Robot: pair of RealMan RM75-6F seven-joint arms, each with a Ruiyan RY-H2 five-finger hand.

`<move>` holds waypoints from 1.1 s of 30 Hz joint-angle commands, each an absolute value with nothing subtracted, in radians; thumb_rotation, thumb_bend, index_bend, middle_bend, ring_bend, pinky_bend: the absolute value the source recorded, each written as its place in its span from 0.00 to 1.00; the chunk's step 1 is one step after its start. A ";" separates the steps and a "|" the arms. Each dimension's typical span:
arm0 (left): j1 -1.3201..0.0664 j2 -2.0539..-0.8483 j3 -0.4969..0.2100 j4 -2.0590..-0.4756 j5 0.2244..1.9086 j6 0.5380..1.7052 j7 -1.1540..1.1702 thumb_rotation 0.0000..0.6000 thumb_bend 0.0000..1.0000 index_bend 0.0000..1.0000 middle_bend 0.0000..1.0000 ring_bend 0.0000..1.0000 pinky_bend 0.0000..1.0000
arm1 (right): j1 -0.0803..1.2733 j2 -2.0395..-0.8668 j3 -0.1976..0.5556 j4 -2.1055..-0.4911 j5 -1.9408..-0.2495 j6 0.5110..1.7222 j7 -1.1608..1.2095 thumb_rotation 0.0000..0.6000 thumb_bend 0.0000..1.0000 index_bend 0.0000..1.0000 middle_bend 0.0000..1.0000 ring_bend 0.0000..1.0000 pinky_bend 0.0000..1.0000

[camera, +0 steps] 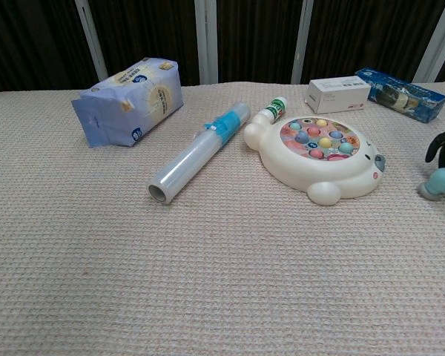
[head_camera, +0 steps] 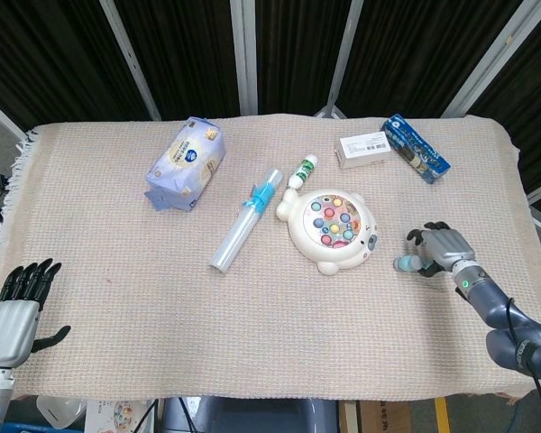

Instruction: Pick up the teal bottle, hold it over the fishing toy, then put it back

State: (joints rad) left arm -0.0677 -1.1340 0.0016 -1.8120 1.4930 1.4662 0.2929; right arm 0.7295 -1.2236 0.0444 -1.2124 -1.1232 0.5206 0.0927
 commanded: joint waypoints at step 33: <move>-0.060 -1.139 0.002 -1.772 1.511 1.486 0.238 1.00 0.16 0.00 0.00 0.00 0.00 | 0.639 -1.111 0.086 -1.398 -1.117 0.694 0.087 1.00 0.21 0.00 0.00 0.00 0.00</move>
